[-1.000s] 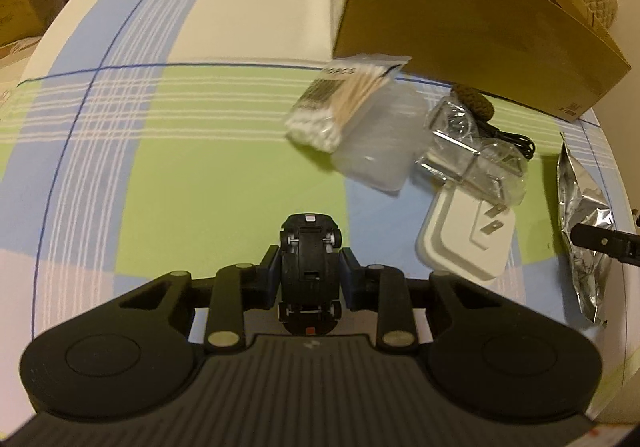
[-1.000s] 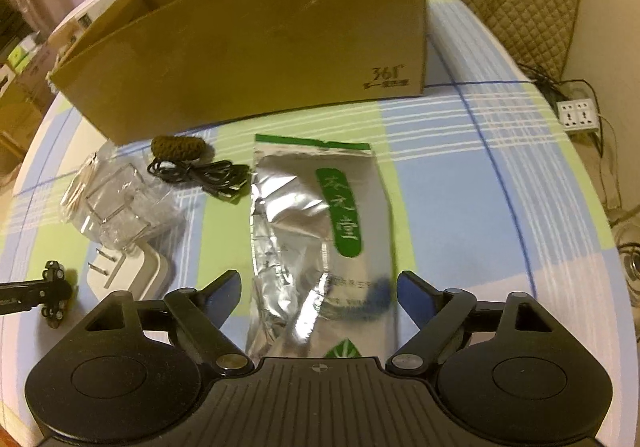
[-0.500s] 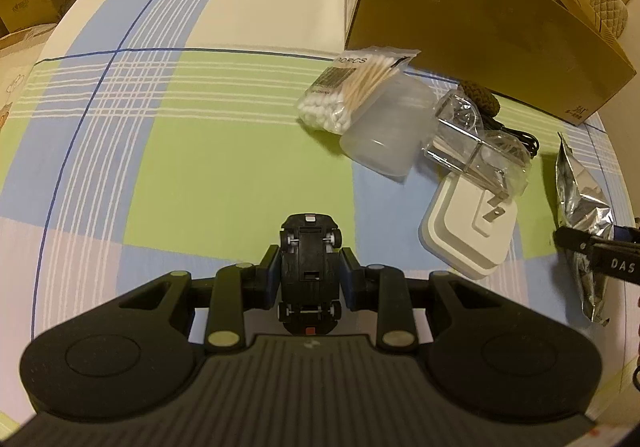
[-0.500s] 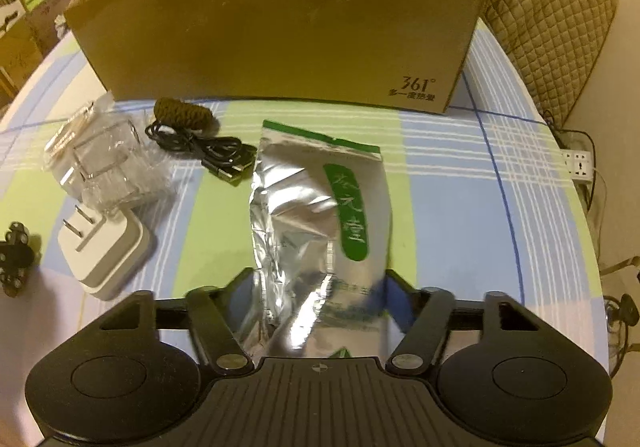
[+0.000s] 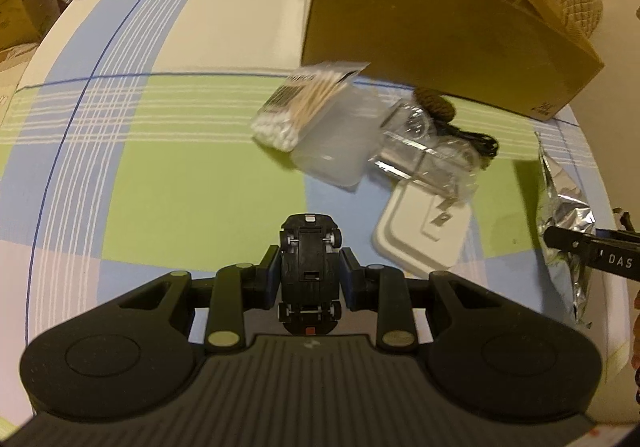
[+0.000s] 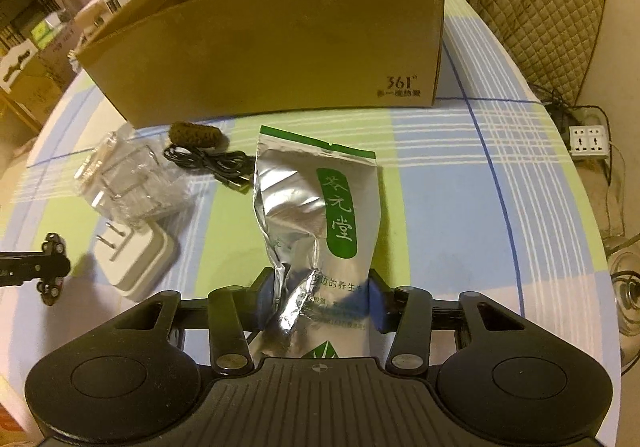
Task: Organize objects
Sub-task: 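Grasp the silver foil tea bag with the right tool, then release the toy car into the cardboard box while the right tool drops the tea bag in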
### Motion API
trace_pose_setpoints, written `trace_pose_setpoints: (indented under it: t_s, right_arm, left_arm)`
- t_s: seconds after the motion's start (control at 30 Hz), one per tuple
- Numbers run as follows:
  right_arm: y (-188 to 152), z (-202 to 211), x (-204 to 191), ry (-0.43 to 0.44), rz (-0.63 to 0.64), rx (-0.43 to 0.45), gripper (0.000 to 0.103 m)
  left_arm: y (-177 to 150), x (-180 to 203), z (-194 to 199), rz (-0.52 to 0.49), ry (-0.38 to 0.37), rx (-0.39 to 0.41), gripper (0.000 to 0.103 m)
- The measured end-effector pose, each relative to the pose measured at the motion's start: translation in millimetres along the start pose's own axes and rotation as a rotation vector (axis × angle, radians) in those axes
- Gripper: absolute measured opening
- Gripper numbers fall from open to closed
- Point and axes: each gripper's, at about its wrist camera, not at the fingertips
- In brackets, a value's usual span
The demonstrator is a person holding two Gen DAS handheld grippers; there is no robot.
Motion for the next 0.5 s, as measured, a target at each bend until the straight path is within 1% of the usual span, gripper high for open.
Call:
trace_pose_setpoints:
  t_s: [0.2, 0.5]
  right_arm:
    - [8.6, 13.2, -6.8, 0.038, 0.016, 0.034, 0.044]
    - [25.0, 25.5, -10.2, 0.072, 0.037, 0.082, 0.044]
  left_arm:
    - [6.6, 15.0, 12.2, -0.023, -0.030, 0.022, 0.025]
    - [18.0, 37.1, 25.0, -0.059, -0.067, 0.055, 0.025]
Point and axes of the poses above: each gripper's, at about its wrist camera, not at the fingertips, and z roughly against the way its jaws point, x to its right, y to its top, and after that the axes turned 7 degrees about z, right-handed
